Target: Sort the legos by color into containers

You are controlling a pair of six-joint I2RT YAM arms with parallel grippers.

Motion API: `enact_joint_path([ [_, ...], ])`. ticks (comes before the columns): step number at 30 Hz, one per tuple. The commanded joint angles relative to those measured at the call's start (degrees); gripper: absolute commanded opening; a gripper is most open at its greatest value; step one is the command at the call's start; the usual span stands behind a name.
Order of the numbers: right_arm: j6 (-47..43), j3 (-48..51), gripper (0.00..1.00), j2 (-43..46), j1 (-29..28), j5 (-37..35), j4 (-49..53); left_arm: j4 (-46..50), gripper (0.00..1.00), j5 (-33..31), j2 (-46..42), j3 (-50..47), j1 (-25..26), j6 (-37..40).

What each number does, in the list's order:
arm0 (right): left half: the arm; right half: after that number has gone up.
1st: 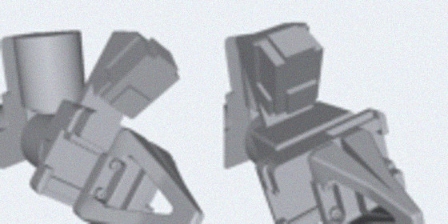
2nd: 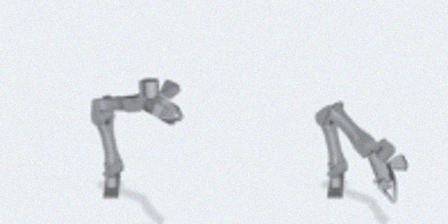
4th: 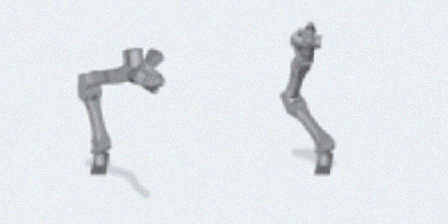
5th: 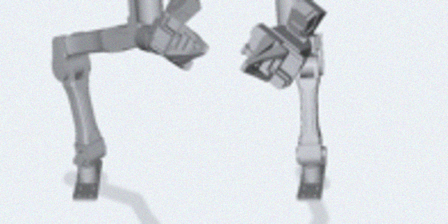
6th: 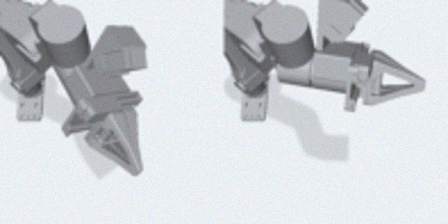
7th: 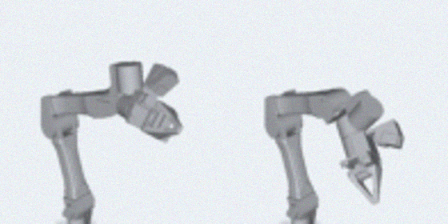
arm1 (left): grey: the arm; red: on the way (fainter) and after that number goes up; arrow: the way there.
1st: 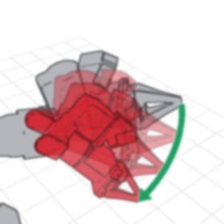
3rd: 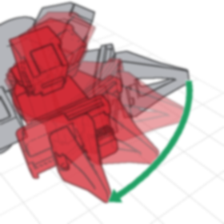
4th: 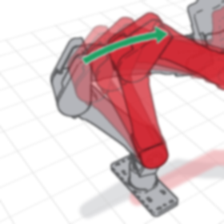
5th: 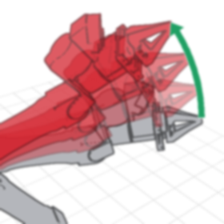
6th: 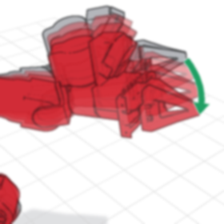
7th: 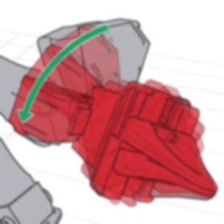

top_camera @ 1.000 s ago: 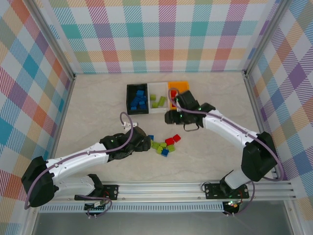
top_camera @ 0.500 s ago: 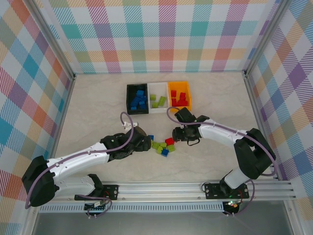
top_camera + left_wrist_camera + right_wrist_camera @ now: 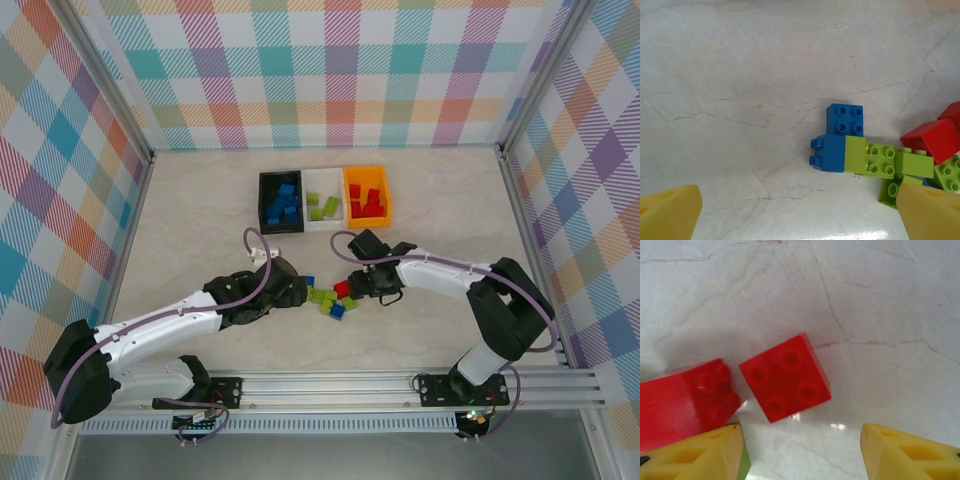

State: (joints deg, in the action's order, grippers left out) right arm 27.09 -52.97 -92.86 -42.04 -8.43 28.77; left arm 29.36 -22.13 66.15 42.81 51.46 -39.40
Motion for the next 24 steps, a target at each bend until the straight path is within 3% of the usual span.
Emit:
enact_joint_path([
  [1, -1.59, -2.27, 0.63, -3.11, -0.32, -2.35, -1.21, 1.48, 1.00, -1.04, -1.28, 0.15, -0.66, 0.33],
  [10, -2.66, -5.44, 0.59, -7.81, 0.29, -2.33, -2.01, 2.43, 1.00, -1.77, -2.57, -0.13, -0.86, 0.35],
  [13, -2.83, -5.13, 0.52, -7.89, 0.33, -2.38, -1.98, 2.36, 1.00, -1.83, -2.61, -0.18, -0.87, 0.46],
  [19, -2.91, -3.68, 0.37, -4.01, 0.91, -3.56, -1.94, 2.01, 1.00, -1.57, -2.31, -0.30, -1.10, 0.72],
  [24, -4.76, -7.58, 0.35, 2.24, 3.82, -3.97, -0.74, 1.65, 1.00, -1.39, -2.08, -0.43, -1.19, 0.84],
])
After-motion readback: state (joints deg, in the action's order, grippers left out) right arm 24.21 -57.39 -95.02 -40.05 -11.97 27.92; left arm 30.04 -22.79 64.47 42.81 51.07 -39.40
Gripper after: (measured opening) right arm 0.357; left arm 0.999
